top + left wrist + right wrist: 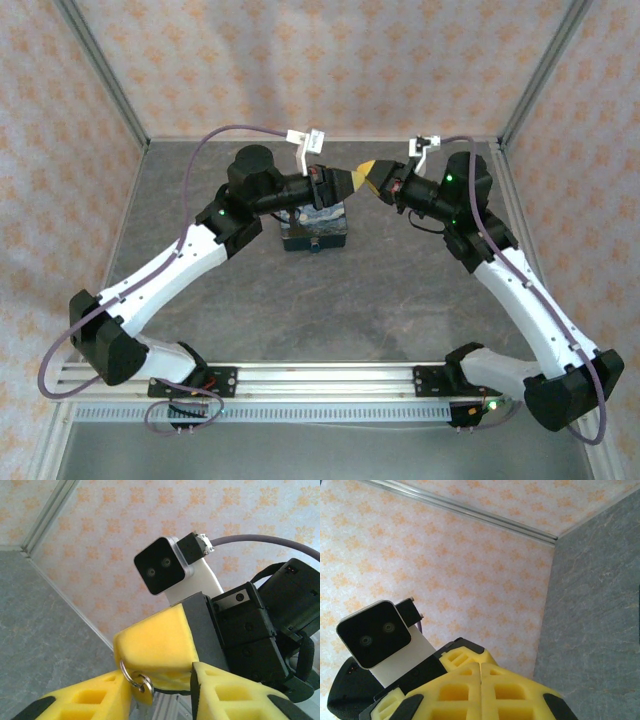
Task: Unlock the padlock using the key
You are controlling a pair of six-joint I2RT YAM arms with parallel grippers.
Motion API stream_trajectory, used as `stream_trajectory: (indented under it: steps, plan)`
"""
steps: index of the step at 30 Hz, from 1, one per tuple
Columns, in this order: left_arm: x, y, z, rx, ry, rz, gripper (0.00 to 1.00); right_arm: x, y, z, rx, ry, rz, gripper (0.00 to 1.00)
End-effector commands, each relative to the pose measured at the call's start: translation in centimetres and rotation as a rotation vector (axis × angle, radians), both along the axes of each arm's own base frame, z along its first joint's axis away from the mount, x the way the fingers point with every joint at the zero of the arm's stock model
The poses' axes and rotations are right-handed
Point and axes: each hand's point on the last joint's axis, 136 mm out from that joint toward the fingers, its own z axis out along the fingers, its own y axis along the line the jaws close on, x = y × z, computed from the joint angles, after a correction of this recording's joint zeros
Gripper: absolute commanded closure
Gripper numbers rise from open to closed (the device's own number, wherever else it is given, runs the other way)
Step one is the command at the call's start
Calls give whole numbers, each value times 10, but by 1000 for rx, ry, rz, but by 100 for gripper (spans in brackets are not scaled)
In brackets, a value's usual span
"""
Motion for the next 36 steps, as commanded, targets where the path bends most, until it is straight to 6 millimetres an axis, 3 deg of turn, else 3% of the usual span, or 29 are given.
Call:
stream_trajectory:
  steps: [1,11,20,30,34,36]
  plan:
    - [-12,-5,10,-13,-37,-41,69,-2,-6,18,34,-39,-19,100]
    - [-14,2,-2,38,-30,-16,87,-2,-6,19,36,-41,-20,100]
    - [-18,15,-6,91,-36,18,100,-7,-9,8,-2,-30,-11,100]
    - [-23,24,-14,136,-9,34,100,-14,-10,-4,-16,-32,15,100]
    - [-24,25,-14,139,-6,37,88,-17,-8,0,3,-41,35,100]
    - [-24,25,-13,136,-10,38,86,-18,-8,2,7,-48,41,100]
